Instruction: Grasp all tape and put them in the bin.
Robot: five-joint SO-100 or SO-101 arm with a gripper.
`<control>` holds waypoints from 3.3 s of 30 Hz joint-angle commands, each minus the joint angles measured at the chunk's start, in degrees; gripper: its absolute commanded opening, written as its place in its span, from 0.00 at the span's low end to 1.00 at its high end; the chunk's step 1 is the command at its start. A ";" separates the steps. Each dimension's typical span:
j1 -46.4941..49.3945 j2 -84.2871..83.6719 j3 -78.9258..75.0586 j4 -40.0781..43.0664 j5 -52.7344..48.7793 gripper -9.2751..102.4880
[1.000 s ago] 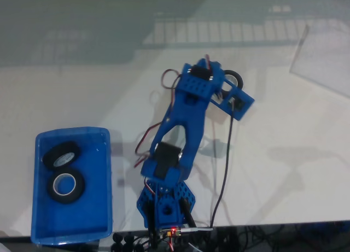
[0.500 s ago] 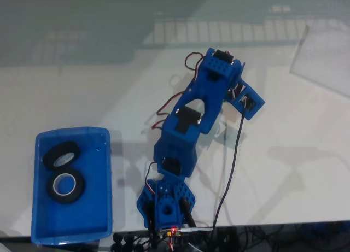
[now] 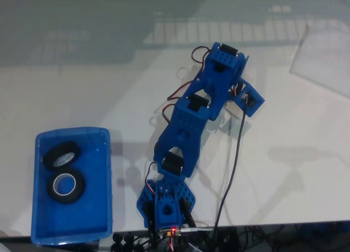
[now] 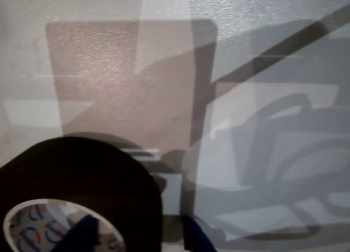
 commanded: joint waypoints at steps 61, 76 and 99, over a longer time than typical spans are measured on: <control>-115.58 78.57 47.81 11.69 -14.77 0.08; -105.64 82.62 47.72 9.32 -14.24 0.38; -27.60 119.27 84.46 -32.34 -20.30 0.13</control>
